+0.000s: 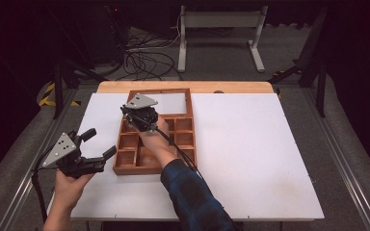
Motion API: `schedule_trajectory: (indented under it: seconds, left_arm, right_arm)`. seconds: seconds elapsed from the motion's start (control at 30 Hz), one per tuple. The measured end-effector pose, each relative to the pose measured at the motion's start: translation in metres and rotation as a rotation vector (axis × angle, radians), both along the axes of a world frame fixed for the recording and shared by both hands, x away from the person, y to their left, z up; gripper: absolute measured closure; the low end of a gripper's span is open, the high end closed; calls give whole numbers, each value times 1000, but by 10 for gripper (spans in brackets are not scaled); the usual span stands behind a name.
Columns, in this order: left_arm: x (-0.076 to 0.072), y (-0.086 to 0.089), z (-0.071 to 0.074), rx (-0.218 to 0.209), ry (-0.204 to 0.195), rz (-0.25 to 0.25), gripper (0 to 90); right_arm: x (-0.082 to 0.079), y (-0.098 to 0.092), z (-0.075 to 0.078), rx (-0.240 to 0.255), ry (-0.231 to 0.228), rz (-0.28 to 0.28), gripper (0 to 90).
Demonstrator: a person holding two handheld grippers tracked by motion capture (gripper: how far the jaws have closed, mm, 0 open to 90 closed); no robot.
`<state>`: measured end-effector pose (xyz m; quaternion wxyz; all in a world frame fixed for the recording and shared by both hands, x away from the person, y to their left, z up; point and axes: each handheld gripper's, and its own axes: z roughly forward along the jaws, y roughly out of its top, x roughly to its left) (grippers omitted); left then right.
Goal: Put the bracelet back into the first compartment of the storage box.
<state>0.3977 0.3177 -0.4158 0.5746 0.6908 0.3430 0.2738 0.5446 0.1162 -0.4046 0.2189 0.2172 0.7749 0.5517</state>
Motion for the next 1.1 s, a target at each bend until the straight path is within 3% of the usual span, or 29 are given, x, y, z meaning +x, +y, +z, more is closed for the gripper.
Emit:
schedule_trajectory:
  seconds: [0.3,0.9,1.1]
  left_arm:
    - [0,2,0,2,1,5,51]
    - [0,2,-1,1,-1,5,51]
    - [0,2,-1,5,-1,4,51]
  right_arm:
    - [3,5,-11,-15,27,-3,853]
    - [5,7,-18,-39,46,-3,847]
    - [8,7,-21,-48,76,-1,827]
